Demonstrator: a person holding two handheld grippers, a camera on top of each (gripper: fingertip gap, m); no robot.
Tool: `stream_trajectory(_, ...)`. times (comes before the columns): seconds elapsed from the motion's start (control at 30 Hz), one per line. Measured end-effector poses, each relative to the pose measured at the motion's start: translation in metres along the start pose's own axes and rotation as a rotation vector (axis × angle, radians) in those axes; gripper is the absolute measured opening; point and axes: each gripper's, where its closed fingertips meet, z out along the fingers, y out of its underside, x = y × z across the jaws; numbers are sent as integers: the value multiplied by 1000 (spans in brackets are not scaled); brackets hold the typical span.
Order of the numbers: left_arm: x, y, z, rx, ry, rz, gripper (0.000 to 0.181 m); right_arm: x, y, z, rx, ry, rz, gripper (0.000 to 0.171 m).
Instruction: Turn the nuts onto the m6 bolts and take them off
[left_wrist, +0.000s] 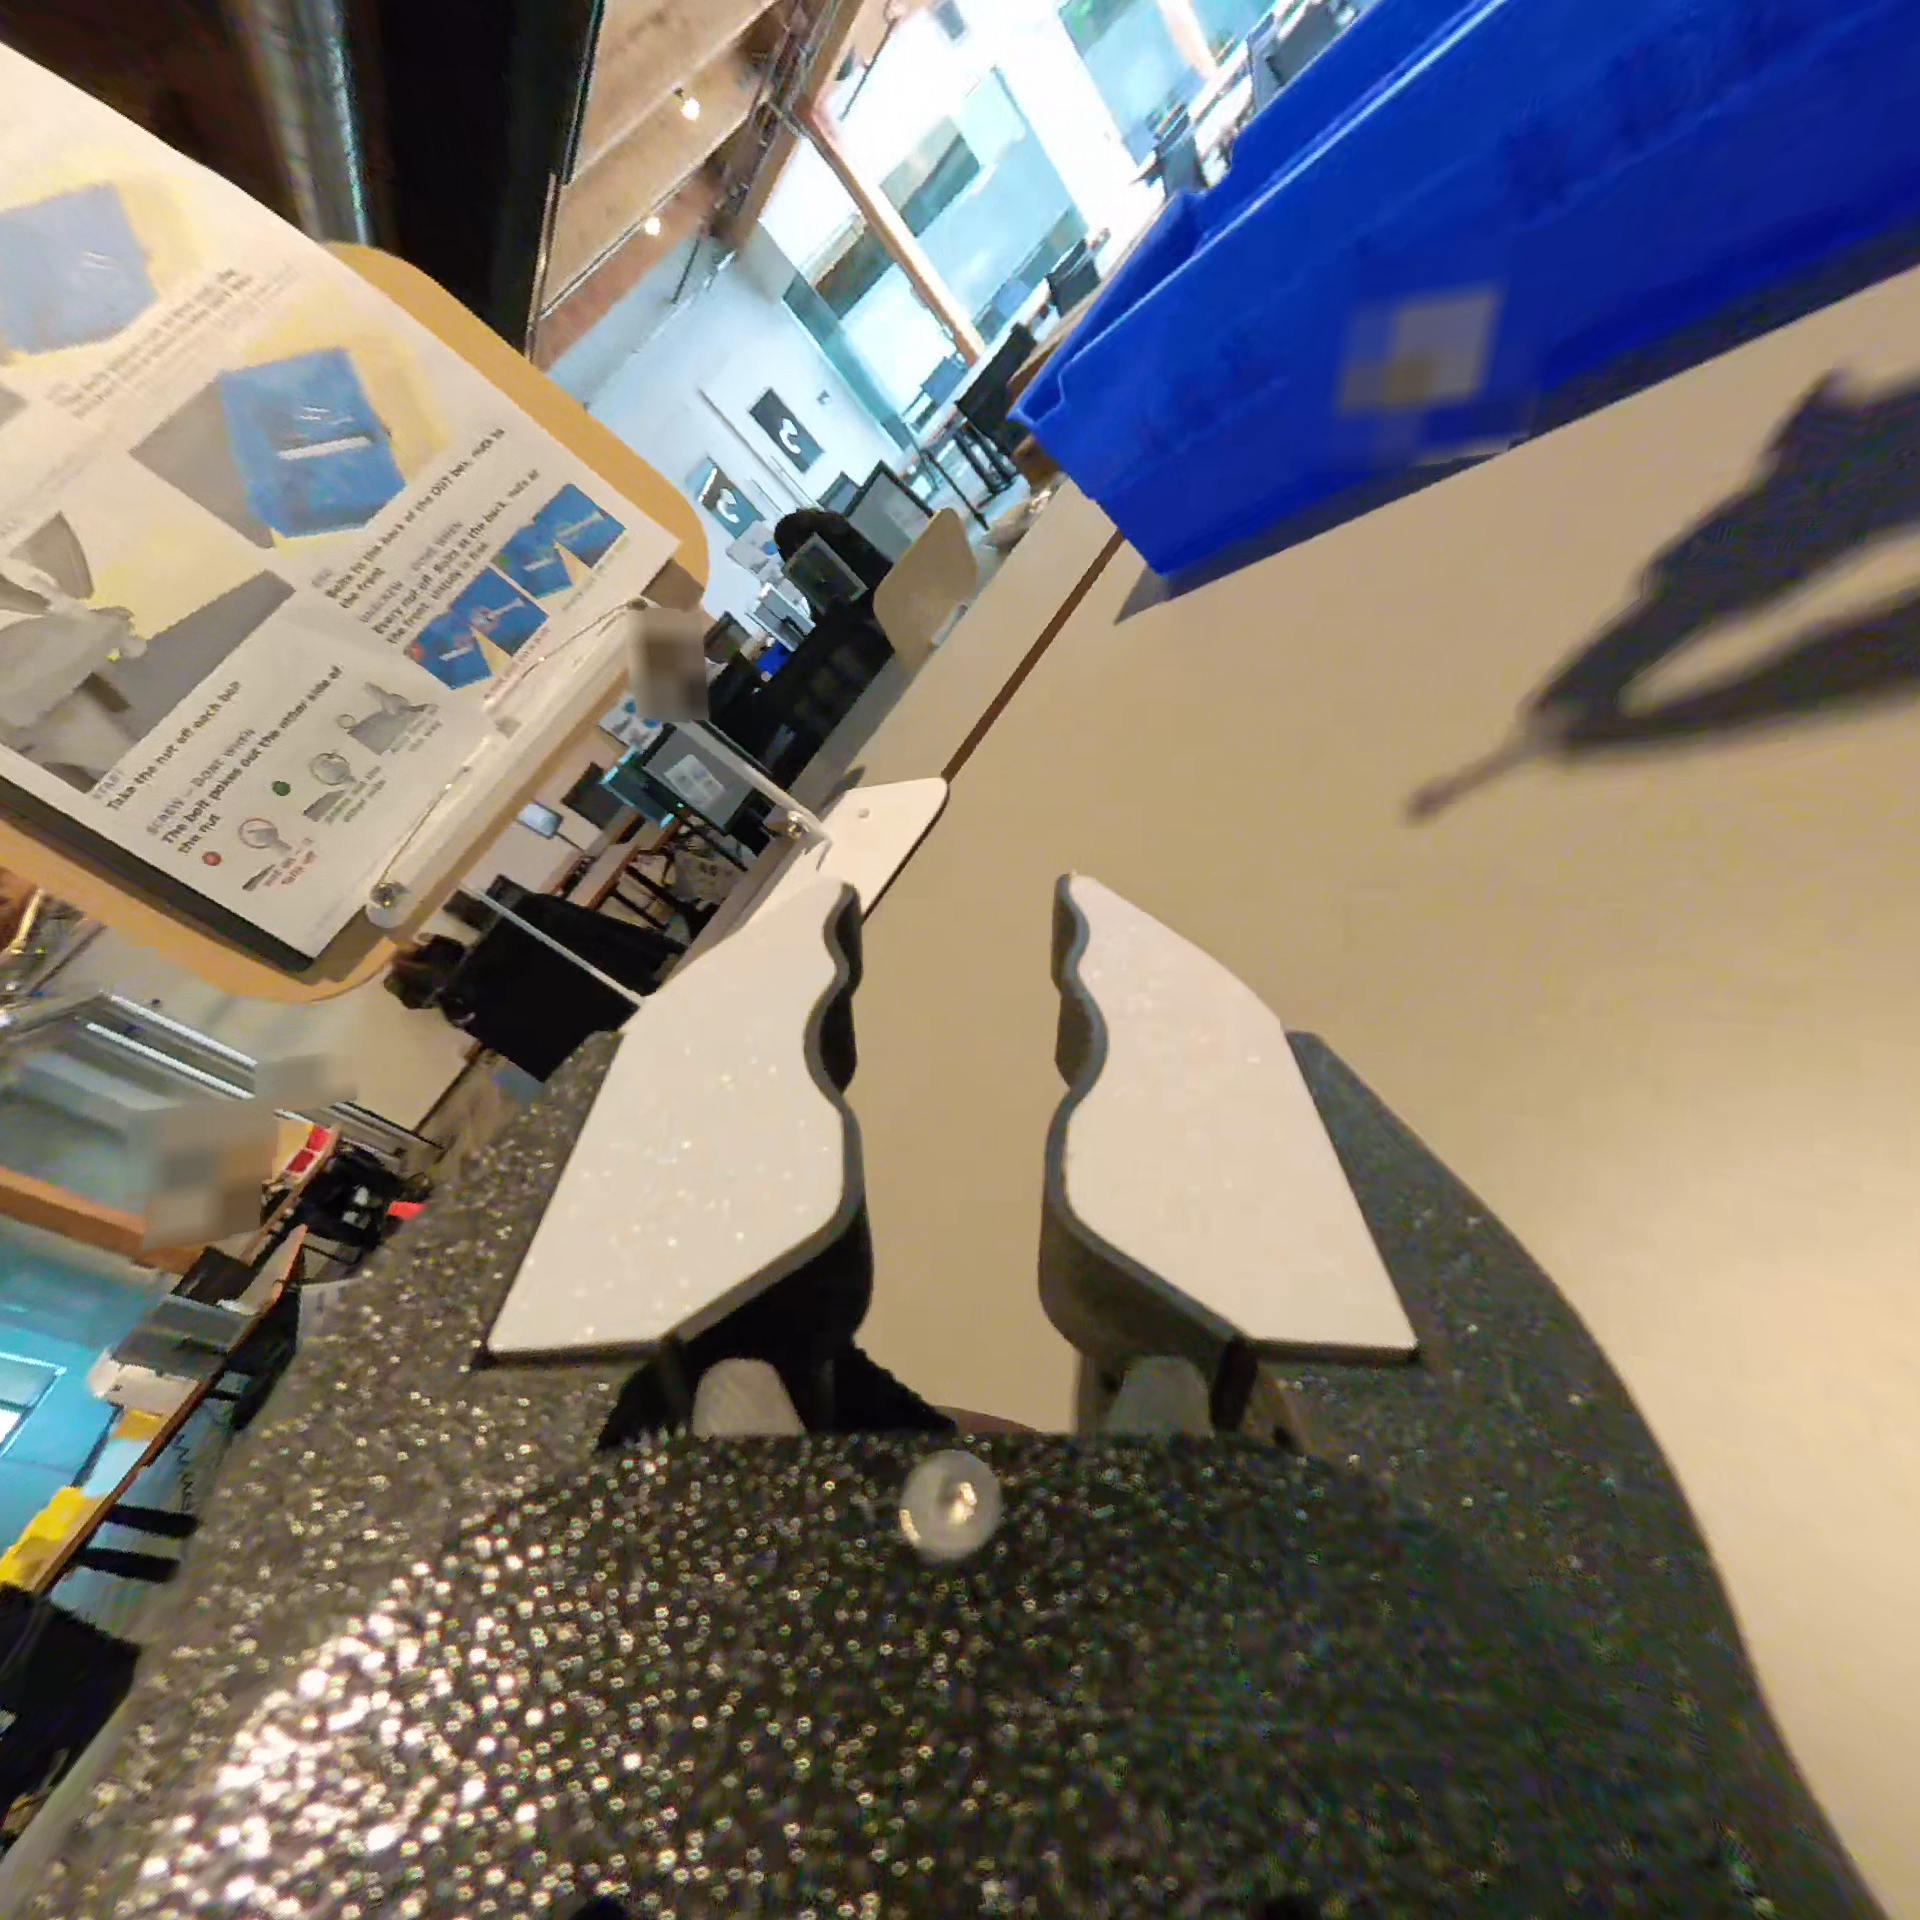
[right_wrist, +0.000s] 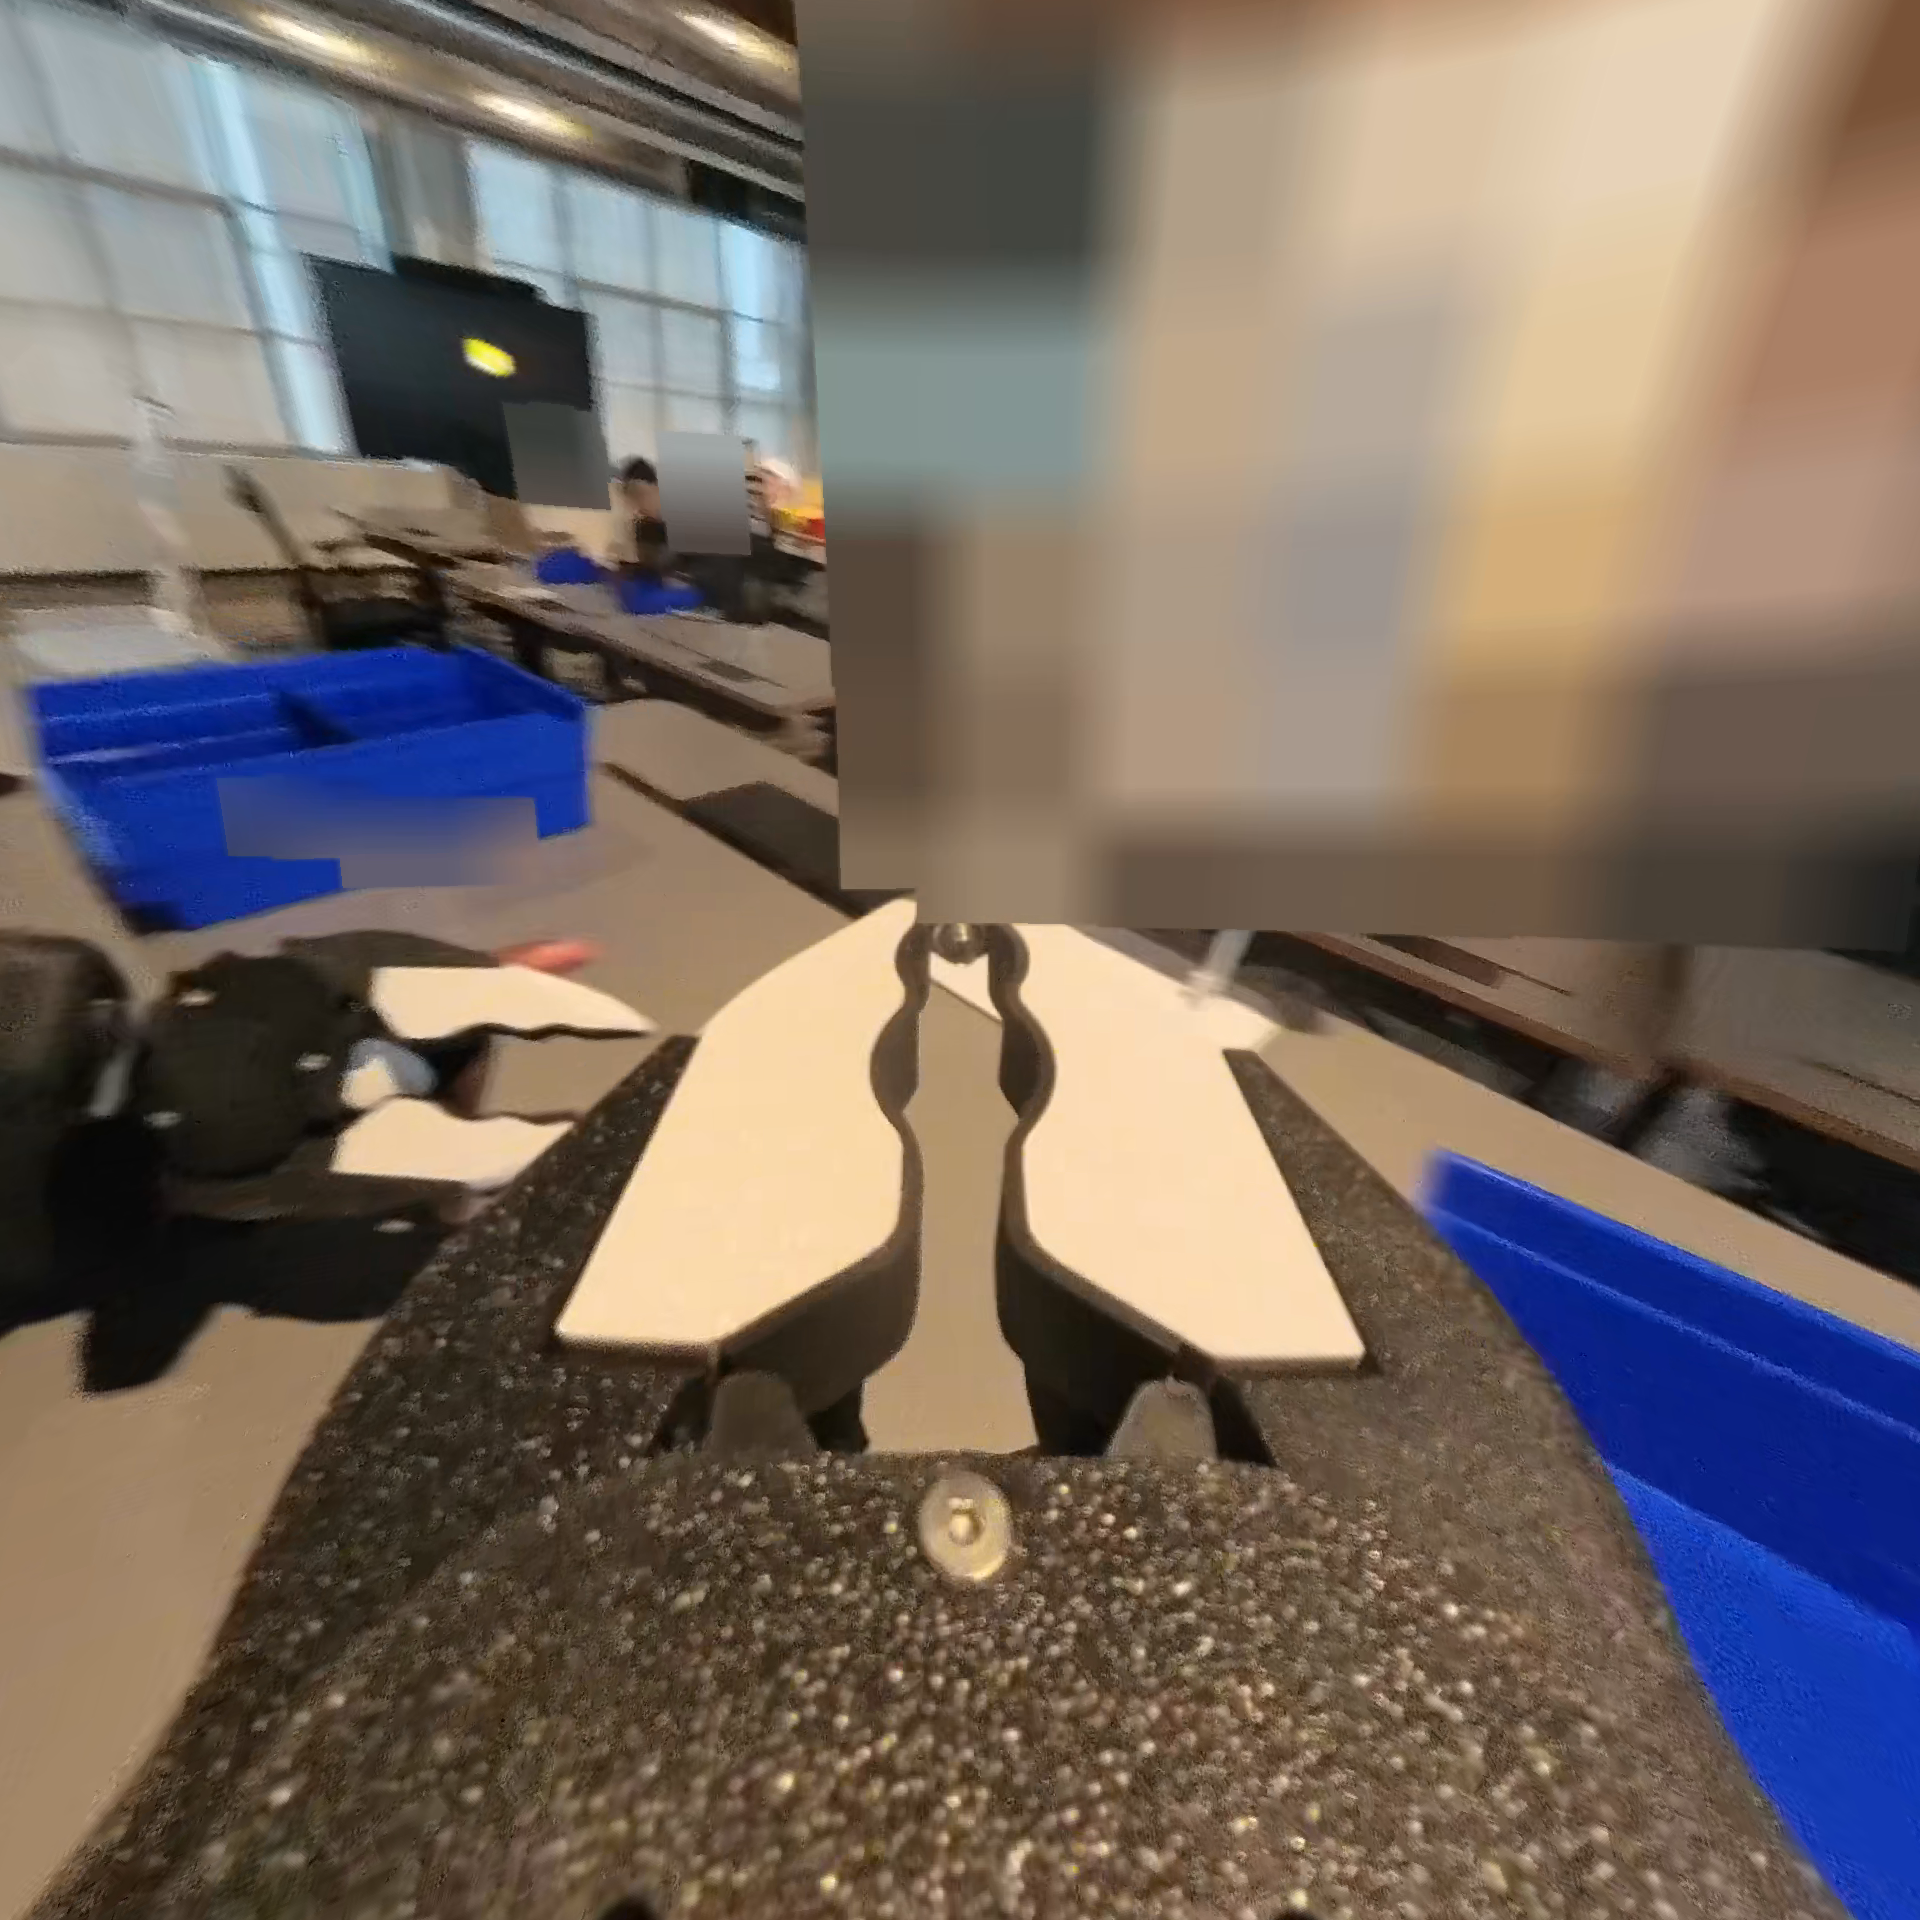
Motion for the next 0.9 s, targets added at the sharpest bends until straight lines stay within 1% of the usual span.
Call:
stream_trajectory(0.03, 4, 4, 4, -2, -7, 3, 34, 28, 3, -18, -37, 79, 4, 10)
stream_trajectory(0.07, 8, 8, 8, -13, 0, 9, 33, 56, 14, -35, -92, 142, 37, 10)
stream_trajectory(0.13, 11, 8, 13, -26, 1, 37, 32, 101, 57, -60, -251, 199, 146, 10)
stream_trajectory(0.23, 17, 8, 19, -32, 37, 38, 30, 158, 132, -82, -501, 323, 156, 10)
stream_trajectory(0.27, 19, 9, 20, -37, 46, 45, 30, 170, 152, -85, -577, 349, 147, 11)
stream_trajectory(0.33, 22, 10, 20, -38, 60, 59, 29, 188, 179, -86, -686, 397, 89, 10)
stream_trajectory(0.47, 25, 8, 18, -27, 80, 67, 27, 219, 211, -84, -855, 504, -22, 10)
stream_trajectory(0.57, 25, 7, 16, -15, 88, 54, 26, 227, 237, -85, -970, 515, -12, 11)
stream_trajectory(0.63, 24, 7, 15, -10, 95, 45, 26, 228, 247, -91, -1051, 524, -14, 11)
stream_trajectory(0.7, 23, 8, 15, -9, 99, 40, 26, 225, 248, -94, -1083, 514, 5, 11)
stream_trajectory(0.8, 23, 9, 14, -12, 105, 40, 26, 224, 232, -101, -1093, 521, -54, 31)
stream_trajectory(0.9, 25, 10, 15, -18, 111, 48, 26, 214, 208, -108, -1038, 517, -29, 45)
